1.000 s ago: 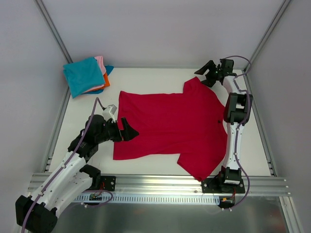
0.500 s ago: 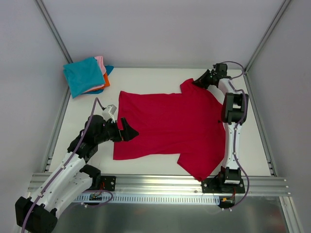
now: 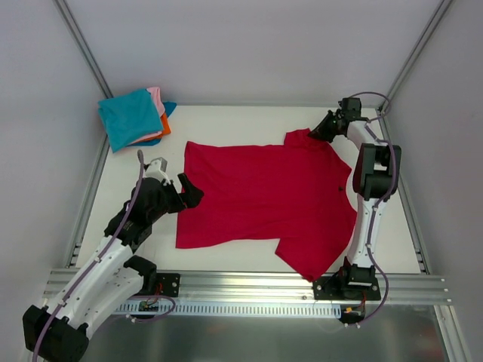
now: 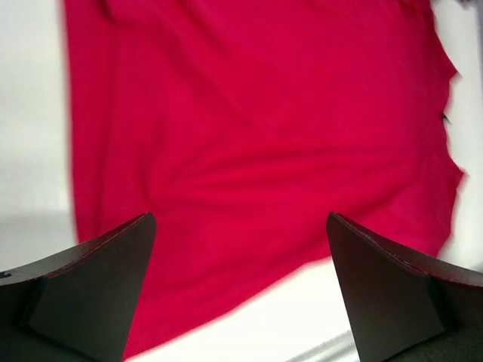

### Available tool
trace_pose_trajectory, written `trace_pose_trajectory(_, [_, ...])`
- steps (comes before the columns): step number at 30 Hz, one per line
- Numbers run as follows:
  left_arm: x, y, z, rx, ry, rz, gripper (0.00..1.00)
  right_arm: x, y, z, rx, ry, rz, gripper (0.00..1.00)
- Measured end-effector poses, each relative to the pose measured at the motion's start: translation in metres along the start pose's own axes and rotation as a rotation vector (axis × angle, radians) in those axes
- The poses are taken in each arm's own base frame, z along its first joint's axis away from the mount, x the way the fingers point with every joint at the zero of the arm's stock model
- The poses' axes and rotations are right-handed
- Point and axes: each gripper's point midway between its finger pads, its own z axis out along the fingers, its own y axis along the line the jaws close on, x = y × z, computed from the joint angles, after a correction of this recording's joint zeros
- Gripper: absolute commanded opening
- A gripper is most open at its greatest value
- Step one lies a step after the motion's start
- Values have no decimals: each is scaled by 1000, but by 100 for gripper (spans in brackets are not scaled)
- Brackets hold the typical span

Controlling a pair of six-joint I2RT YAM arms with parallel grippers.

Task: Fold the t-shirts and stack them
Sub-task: Grap the side of the flattened tshirt furthest away from the robot with both arms

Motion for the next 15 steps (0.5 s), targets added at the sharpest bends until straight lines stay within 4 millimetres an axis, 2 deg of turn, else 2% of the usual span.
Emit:
trace_pose_trajectory(5, [-43, 24, 30, -177, -138, 69, 99, -3, 7, -22, 1, -26, -27, 0])
trace_pose_trajectory(7, [-62, 30, 53, -244, -152, 137, 99, 0, 8, -26, -2, -29, -28, 0])
trace_pose_trajectory(11, [-115, 34, 116, -300, -128, 238, 99, 15, 1, -31, 10, -5, -14, 0])
trace_pose_trajectory(13, [-142, 44, 145, -309, -128, 247, 99, 22, 0, -36, 13, 6, -9, 1])
trace_pose_trajectory(15, [-159, 61, 165, -316, -114, 242, 99, 27, 1, -43, 12, 9, -9, 0])
